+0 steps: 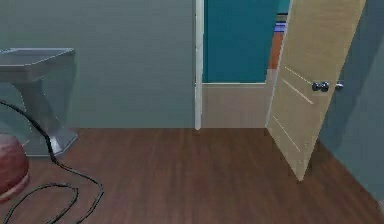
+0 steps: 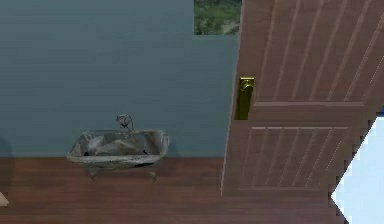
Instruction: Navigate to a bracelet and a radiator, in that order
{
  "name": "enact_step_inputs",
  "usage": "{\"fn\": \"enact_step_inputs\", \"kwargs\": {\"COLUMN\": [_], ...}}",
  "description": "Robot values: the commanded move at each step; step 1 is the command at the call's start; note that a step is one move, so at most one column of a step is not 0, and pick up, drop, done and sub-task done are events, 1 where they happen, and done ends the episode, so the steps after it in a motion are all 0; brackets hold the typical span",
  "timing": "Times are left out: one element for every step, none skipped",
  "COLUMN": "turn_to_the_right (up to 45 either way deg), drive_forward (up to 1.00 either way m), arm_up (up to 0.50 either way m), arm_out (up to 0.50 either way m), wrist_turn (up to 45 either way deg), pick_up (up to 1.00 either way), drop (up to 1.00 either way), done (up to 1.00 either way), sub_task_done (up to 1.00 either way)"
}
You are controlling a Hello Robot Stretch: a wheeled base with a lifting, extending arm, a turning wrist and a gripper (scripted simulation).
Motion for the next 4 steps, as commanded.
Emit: {"fn": "enact_step_inputs", "kwargs": {"turn_to_the_right": [-42.0, 0.0, -27.0, 0.0], "drive_forward": [0.00, 0.55, 0.00, 0.05], "arm_up": [0.00, 0.00, 0.00, 0.00], "arm_out": [0.00, 0.00, 0.00, 0.00], "wrist_turn": [0.0, 0.0, 0.0, 0.0], "pick_up": [0.00, 0.00, 0.00, 0.00], "drop": [0.00, 0.00, 0.00, 0.00], "done": [0.00, 0.00, 0.00, 0.00], "sub_task_done": [0.00, 0.00, 0.00, 0.00]}}
